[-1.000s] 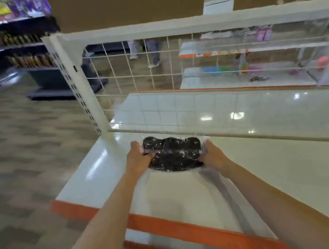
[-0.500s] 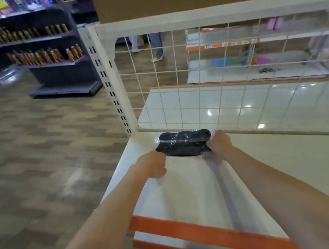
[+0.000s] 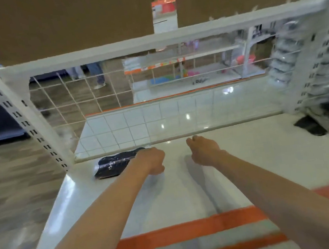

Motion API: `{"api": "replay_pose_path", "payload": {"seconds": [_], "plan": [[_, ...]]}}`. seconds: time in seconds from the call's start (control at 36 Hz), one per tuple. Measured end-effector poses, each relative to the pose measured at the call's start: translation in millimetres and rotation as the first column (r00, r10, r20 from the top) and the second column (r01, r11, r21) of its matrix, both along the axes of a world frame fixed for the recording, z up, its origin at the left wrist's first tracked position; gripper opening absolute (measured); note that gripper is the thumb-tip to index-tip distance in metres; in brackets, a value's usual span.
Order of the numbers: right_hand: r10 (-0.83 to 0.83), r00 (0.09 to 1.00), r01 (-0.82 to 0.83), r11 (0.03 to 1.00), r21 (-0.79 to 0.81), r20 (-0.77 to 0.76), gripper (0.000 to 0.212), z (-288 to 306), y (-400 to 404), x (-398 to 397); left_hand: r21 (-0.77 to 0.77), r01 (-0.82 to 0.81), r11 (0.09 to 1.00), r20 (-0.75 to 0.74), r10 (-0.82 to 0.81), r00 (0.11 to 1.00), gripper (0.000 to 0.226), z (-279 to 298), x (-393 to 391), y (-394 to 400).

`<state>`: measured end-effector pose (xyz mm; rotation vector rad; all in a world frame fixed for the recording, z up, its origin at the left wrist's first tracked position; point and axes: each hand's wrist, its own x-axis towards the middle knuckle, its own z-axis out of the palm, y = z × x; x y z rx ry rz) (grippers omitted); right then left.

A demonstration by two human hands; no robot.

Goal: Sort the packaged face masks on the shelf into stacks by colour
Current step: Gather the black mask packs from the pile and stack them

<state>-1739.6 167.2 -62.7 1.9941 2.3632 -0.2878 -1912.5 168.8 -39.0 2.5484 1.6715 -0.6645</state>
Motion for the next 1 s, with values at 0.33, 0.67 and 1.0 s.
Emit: {"api": "replay_pose_path", "payload": {"seconds": [0.33, 0.67, 1.0], "plan": [[-0.134, 0.974, 0.118, 0.988, 0.095, 0.181, 0.036, 14.0, -125.5, 255.4, 0.11, 0.245, 0.963, 0.098, -0.256, 0.962, 0.032, 9.8, 273.0, -70.4], [-0.453, 0.891, 0.453, 0.882, 0.131, -0.028, 0.035, 21.9, -187.7, 434.8, 0.067, 0.336, 0.94, 0.275, -0.341, 0.899, 0.029, 17.5, 461.4, -104.4], [-0.5, 0.863, 0.502, 0.865, 0.017, -0.069, 0.039, 11.9, -145.0, 574.8, -0.081, 0.147, 0.986, 0.665, -0.056, 0.745, 0.02, -0.6, 602.0, -28.6]]}}
